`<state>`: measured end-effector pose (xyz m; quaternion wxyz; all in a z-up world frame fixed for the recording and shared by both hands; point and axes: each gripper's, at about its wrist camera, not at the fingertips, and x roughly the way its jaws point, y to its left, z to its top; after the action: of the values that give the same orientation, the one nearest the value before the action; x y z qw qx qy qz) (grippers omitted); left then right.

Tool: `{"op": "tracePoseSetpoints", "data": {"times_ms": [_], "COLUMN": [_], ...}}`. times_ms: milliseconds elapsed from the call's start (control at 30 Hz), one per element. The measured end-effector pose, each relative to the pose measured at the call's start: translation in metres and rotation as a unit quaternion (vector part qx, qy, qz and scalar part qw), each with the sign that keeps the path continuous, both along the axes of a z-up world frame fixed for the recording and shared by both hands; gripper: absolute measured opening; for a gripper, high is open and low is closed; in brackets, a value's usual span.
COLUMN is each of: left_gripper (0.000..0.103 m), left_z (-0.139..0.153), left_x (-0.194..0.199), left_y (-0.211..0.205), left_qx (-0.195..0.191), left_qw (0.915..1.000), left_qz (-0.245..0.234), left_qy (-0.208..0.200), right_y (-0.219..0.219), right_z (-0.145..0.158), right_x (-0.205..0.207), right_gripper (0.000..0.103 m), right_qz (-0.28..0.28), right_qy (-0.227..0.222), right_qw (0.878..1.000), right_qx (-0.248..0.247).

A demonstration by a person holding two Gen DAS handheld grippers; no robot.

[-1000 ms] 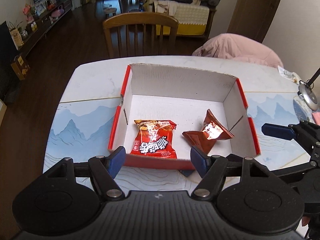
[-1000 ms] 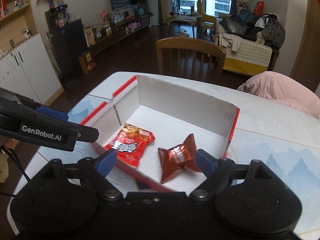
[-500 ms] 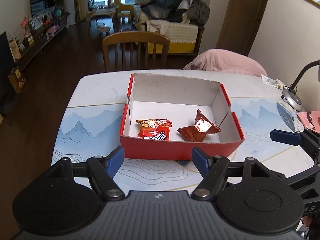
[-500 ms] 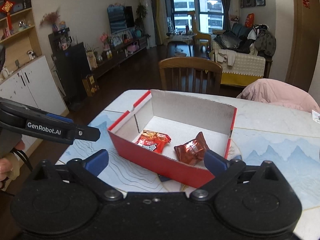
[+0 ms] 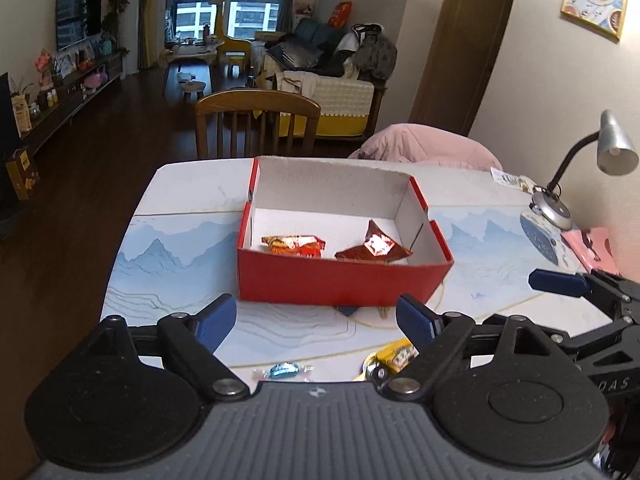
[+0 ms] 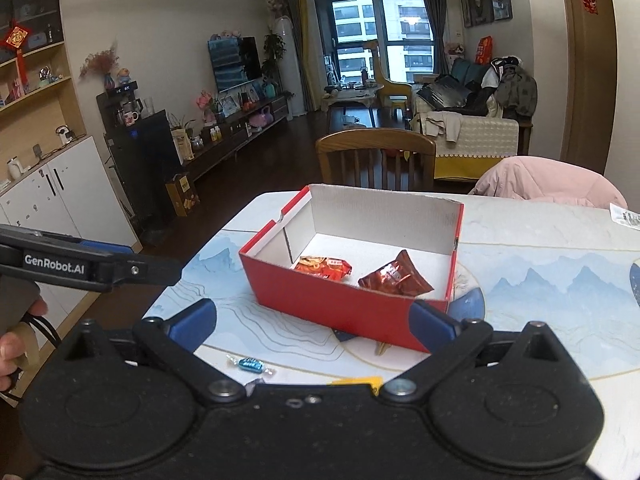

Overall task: Organize snacks
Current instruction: 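Grasp the green bar with the left tool while the right tool grasps the cream pastry pack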

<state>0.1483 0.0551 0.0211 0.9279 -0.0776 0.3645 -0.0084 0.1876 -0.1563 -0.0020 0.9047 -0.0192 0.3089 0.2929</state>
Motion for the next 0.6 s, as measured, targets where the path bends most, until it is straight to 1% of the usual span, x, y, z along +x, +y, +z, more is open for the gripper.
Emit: {"op": "tracePoseSetpoints", "data": {"times_ms": [133, 300, 467, 600], "left_gripper": [0.087, 0.087, 0.087, 0.087], "left_z": [-0.012, -0.034, -0.067, -0.095], "left_x": [-0.013, -0.024, -0.028, -0.027], "left_y": [0.000, 0.002, 0.001, -0.004], "left_qx": [0.003, 0.006, 0.009, 0.011], "left_qw": [1.0000, 0.9992, 0.9967, 0.9931], "left_qz": [-0.003, 0.000, 0.004, -0.001], "left_qy": [0.008, 0.038, 0.081, 0.117], "right_y": [-0.001, 0.006, 0.018, 0.028], "right_z": [-0.009, -0.031, -0.052, -0.072], "right_x": [-0.009, -0.025, -0.033, -0.037], "right_gripper": [0.103, 0.103, 0.103, 0.103], "right_qz": [0.000, 0.027, 0.067, 0.101], "right_qy": [0.006, 0.011, 0.025, 0.038], "right_qw": [1.000, 0.999, 0.995, 0.988], "right_qx": [-0.008, -0.043, -0.076, -0.108]}}
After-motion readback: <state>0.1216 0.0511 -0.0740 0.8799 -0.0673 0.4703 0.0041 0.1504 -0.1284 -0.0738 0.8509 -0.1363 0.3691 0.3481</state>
